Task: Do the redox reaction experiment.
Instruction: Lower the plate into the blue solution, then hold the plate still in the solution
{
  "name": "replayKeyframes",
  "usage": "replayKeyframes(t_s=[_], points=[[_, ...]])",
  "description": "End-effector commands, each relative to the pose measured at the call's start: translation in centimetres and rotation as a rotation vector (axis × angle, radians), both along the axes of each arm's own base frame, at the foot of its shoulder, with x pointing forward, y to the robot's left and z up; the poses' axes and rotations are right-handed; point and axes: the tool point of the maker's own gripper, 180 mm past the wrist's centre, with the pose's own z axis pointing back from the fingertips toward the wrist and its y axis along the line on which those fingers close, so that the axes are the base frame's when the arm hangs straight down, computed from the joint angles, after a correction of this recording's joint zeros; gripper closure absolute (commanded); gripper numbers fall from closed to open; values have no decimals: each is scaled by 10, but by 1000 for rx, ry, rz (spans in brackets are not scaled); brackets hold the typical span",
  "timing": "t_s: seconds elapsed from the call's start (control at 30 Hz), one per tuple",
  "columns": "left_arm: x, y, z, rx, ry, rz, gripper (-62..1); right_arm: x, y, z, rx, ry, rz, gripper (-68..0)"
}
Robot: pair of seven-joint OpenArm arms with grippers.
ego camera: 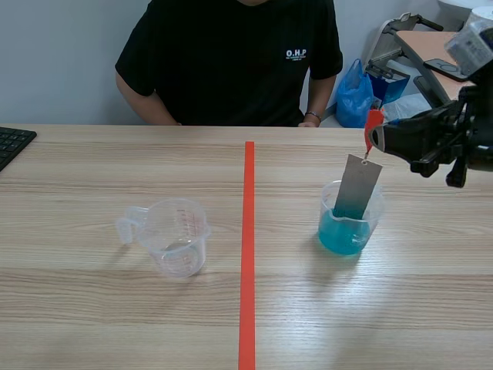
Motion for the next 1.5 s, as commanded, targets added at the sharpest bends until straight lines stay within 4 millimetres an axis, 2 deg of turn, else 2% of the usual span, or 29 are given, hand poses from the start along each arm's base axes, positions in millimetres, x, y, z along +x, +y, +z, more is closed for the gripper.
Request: replayKeyframes(t_s=[0.0,0.2,1.47], points=[[4,1,10,1,-42,-6,-42,4,-1,8,12,-33,2,-15],[4,1,10,1,-42,-7,-42,2,3,-8,-22,-14,11,-15],[4,1,10,-2,-41,-7,-42,1,1,-13,-57,-10,14,-15]])
